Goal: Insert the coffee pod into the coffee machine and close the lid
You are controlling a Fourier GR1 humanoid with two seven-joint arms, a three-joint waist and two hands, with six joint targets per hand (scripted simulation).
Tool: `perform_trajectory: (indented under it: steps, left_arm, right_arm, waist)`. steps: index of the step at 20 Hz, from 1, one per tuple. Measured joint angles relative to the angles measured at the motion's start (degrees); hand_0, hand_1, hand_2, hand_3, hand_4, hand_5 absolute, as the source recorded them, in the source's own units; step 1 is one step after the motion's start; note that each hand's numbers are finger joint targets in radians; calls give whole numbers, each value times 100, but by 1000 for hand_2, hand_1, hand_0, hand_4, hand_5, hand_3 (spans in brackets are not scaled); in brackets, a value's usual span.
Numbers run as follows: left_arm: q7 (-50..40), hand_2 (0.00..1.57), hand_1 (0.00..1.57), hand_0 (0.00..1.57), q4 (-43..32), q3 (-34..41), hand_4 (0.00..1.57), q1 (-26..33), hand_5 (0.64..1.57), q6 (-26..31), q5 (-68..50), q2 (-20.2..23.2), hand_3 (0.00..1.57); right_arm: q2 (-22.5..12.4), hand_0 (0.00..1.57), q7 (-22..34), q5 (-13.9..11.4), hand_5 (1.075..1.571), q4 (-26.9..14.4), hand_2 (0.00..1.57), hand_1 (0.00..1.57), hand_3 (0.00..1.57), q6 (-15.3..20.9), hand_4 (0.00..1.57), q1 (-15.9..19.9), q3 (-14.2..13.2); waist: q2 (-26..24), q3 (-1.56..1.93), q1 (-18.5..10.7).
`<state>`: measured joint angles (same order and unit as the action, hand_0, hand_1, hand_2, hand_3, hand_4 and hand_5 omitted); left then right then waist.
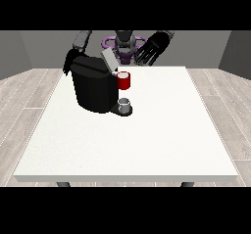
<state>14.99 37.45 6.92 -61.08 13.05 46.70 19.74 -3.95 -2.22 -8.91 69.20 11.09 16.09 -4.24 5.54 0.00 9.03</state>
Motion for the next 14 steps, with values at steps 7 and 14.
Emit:
perform_trajectory:
  steps: [7, 14]
  left_arm:
    - [343, 0, 0, 0, -119, 1201, 274, 1150, 1571, 98, -1602, -1080, 0]
    - [491, 0, 0, 0, -223, 1506, 442, 2313, 1571, 218, -2161, -1652, 0]
  right_arm:
    - [12, 0, -119, 207, 1571, 73, 0, 0, 0, -126, 0, -533, -105]
    - [-110, 0, 166, 493, 1571, 563, 0, 0, 0, -753, 196, -497, 75]
  waist:
    - [-1087, -13, -687]
    - [-1975, -5, -1129]
